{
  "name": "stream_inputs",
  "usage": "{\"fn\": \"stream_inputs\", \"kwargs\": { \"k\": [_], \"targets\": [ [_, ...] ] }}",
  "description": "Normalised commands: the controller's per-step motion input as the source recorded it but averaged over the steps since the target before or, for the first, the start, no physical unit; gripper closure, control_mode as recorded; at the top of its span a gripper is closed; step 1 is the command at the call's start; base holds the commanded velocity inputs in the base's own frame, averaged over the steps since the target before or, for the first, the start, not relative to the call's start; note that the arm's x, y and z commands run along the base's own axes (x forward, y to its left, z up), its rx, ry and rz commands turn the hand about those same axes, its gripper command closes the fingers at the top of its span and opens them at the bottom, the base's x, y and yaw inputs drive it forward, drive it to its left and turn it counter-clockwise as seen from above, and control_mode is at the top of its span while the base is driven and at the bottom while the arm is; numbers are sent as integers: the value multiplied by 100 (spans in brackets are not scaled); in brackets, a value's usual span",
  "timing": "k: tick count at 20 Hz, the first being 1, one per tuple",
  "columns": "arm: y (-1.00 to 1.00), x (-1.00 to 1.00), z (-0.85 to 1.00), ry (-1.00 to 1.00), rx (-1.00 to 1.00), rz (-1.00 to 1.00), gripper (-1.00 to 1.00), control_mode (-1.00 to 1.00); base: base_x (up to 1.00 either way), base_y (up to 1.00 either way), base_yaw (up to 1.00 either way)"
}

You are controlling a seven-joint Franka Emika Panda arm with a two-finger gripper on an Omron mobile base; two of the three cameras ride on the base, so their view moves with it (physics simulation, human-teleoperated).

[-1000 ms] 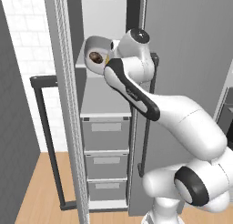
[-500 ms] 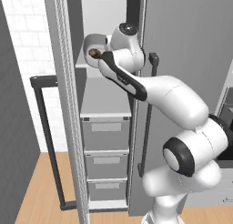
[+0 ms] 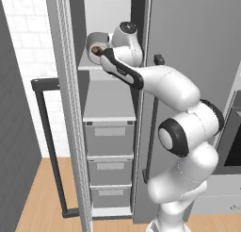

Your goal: Take the meat container that has the steak and place it on the second highest rack of the freezer. Then take the vegetable container that has the cucumber and mushroom and place it on the highest rack of the freezer.

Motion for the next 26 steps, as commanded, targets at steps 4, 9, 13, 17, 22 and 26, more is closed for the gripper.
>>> {"fn": "stream_inputs", "kwargs": {
  "k": [4, 9, 13, 17, 22, 26],
  "targets": [
    [0, 63, 0, 0, -1, 0, 100, -100, 0, 0, 0],
    [0, 62, -1, 0, 0, 0, -100, -100, 0, 0, 0],
    [-2, 41, -17, -1, 0, 0, -100, -100, 0, 0, 0],
    [-4, 1, -24, -9, 0, 0, -100, -100, 0, 0, 0],
    [0, -9, -4, -15, 0, 0, -100, -100, 0, 0, 0],
    [0, -8, 42, -16, -6, 0, -100, -100, 0, 0, 0]
  ]
}}
